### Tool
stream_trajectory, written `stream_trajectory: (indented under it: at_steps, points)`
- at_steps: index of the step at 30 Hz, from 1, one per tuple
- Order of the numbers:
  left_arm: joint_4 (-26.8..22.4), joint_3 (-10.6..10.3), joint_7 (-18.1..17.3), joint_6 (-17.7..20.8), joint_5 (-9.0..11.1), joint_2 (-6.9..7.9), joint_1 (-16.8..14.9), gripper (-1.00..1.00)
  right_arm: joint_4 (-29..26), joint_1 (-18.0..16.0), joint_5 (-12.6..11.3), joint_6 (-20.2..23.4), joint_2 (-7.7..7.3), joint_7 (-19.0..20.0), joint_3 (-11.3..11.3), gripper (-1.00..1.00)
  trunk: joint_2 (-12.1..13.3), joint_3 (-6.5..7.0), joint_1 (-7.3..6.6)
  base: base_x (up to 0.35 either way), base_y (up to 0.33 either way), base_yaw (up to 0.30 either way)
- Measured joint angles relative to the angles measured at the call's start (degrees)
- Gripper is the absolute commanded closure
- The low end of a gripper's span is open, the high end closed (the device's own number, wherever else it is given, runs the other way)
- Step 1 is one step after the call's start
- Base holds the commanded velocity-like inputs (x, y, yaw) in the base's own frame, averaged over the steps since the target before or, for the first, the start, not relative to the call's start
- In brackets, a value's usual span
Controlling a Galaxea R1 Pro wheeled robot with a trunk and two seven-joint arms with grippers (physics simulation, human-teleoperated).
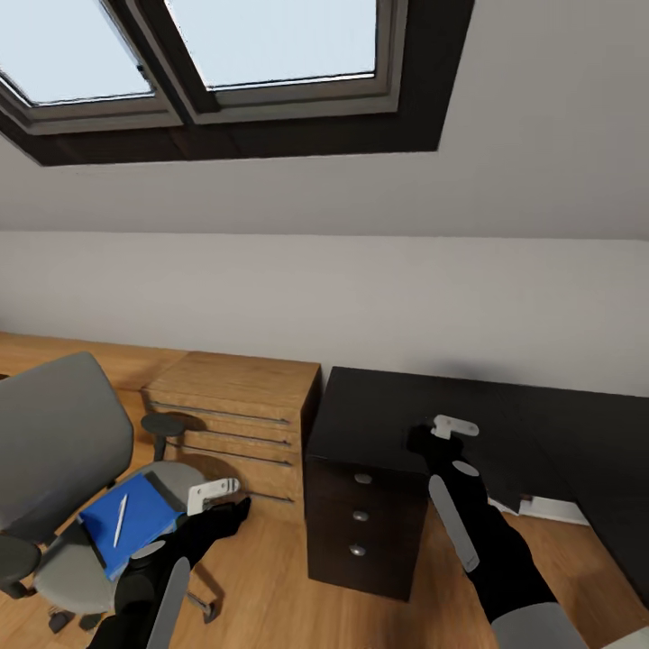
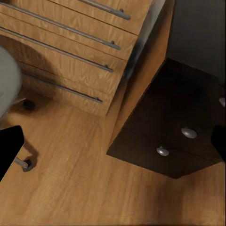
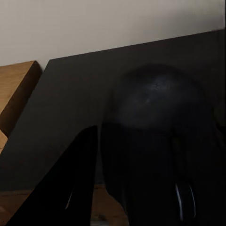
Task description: In the bedroom, organize the workspace by keeping the computer under the desk, ensuring the monitor is on the desk, placing the keyboard on the desk next to the monitor, placing the mouse on the desk next to the keyboard, moving the folder from the swivel chair onto the desk next to the mouse, stacking the notebook on top of the folder with the pen on top of the notebook, and positioning the swivel chair next to the desk.
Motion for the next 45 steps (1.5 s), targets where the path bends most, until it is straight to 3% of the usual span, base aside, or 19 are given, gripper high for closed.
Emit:
stream_trajectory:
  at_steps: [8, 20, 24, 26, 28, 32, 39, 40, 43, 45]
  points:
    - [0.11, -0.07, 0.01, -0.02, -0.09, 0.03, 0.00, -1.00, 0.86, 0.01, -0.24, 0.00, -3.80, 0.60, -2.34, 1.00, 0.00, 0.00, 0.00, 0.000, -0.138, -0.295]
    - [0.12, -0.09, 0.01, -0.01, -0.10, -0.02, -0.01, -1.00, 3.18, 0.01, -0.11, -0.35, -5.14, 0.78, -3.71, 1.00, 0.00, 0.00, 0.00, 0.000, -0.008, -0.297]
    - [0.12, -0.09, -0.01, -0.01, -0.10, -0.01, -0.01, -1.00, 6.24, -0.12, -0.10, -0.53, -8.06, 2.43, -3.91, 1.00, 0.00, 0.00, 0.00, 0.000, 0.000, -0.297]
    - [0.11, -0.08, -0.03, -0.01, -0.10, -0.04, 0.00, -1.00, 6.87, -0.16, -0.20, -0.60, -9.51, 3.16, -5.37, 1.00, 0.00, 0.00, 0.00, 0.000, 0.000, -0.297]
    - [0.11, -0.08, -0.02, -0.01, -0.10, -0.04, 0.00, -1.00, 8.08, -0.21, -0.10, -0.62, -10.37, 3.83, -9.17, 1.00, 0.00, 0.00, 0.00, 0.000, 0.000, -0.297]
    - [0.14, -0.14, 0.00, -0.01, -0.10, -0.06, 0.00, -1.00, 11.92, -0.52, -0.17, -4.62, -10.96, 3.70, -13.79, 1.00, 0.00, 0.02, 0.00, 0.000, 0.000, -0.139]
    - [0.12, -0.16, -0.01, -0.02, -0.09, -0.06, 0.01, -1.00, 12.14, -0.55, -0.13, -8.05, -10.64, 3.48, -14.18, 1.00, 0.00, 0.02, 0.00, 0.000, -0.013, -0.014]
    - [0.11, -0.16, -0.01, -0.06, -0.15, -0.05, 0.01, -1.00, 12.44, -0.61, -0.33, -9.22, -10.25, -0.82, -14.20, 1.00, 0.00, 0.02, 0.00, 0.000, -0.130, -0.001]
    - [0.15, -0.17, -0.01, -0.14, -0.17, -0.05, 0.01, -1.00, 13.36, -1.18, -0.45, -9.39, -10.15, -4.61, -14.27, 1.00, 0.00, 0.02, 0.00, 0.000, -0.224, 0.000]
    - [0.18, -0.17, 0.00, -0.18, -0.18, -0.05, 0.01, -1.00, 18.94, -4.77, -0.51, -9.54, -10.28, -7.36, -14.43, 1.00, 0.00, 0.03, 0.00, 0.000, -0.169, 0.000]
